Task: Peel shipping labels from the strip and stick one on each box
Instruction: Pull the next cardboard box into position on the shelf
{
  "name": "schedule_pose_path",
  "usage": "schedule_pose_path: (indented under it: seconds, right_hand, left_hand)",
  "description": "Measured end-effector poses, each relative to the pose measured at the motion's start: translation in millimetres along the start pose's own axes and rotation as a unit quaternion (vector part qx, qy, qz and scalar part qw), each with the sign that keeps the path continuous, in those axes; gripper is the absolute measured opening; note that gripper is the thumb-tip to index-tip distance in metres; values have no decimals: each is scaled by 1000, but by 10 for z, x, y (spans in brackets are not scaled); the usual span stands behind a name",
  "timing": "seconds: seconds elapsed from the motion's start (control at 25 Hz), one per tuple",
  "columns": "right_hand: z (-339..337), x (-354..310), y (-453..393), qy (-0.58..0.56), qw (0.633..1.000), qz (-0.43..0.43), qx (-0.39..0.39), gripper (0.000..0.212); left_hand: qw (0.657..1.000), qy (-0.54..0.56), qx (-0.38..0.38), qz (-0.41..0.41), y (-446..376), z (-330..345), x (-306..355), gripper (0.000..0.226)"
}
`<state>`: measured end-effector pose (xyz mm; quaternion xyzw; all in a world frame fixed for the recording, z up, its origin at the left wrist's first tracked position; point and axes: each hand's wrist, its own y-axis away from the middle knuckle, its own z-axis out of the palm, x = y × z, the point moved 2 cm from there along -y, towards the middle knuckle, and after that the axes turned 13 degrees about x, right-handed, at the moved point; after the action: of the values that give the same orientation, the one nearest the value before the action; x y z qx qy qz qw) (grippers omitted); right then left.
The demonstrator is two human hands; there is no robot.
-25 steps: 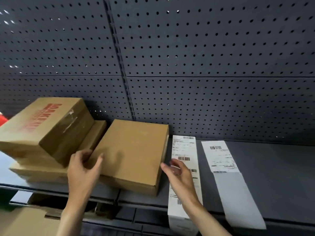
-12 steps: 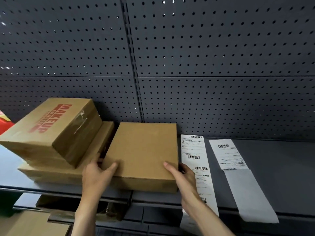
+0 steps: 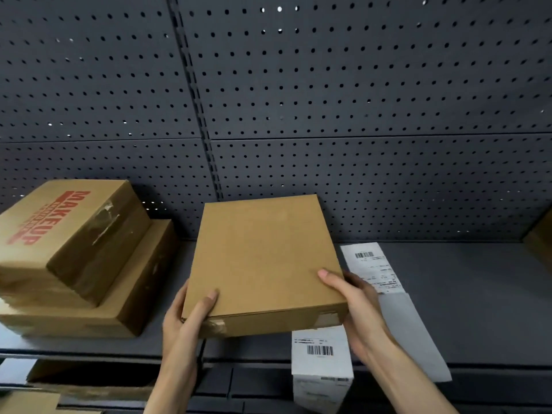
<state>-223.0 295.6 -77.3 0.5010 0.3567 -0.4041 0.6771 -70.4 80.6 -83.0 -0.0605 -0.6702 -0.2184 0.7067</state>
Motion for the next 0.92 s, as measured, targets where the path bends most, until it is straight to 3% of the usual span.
schedule_pose_path:
  seconds: [0.12,0.28,0.52,0.6,0.76,0.92]
  right_hand:
    - [-490,-281,-104,-1,1000,-23,15,46]
    - [-1311,-565,-333,2,998,-29,49,52]
    - [-2583,-913,-742,9,992,-28,120,69]
    - [-2970,-1018,-859,12,990,-27,136,75]
    - [-3494,-1157,-1004,-5,989,-21,148,34]
    - [-3815,-1157,-1117,2,985,-20,170,39]
  left_hand:
    - [1000,-7,-28,3,273,462,-111,93]
    - [997,17,-80,-13,807,1211,-299,66]
    - [994,14,-104,-14,1592,2271,-716,94]
    - [994,18,-109,-25,1846,2589,-850,85]
    - [993,8,-113,-32,2150,3024,-1075,61]
    - [993,-9,-114,-35,2288,3268,-1330,64]
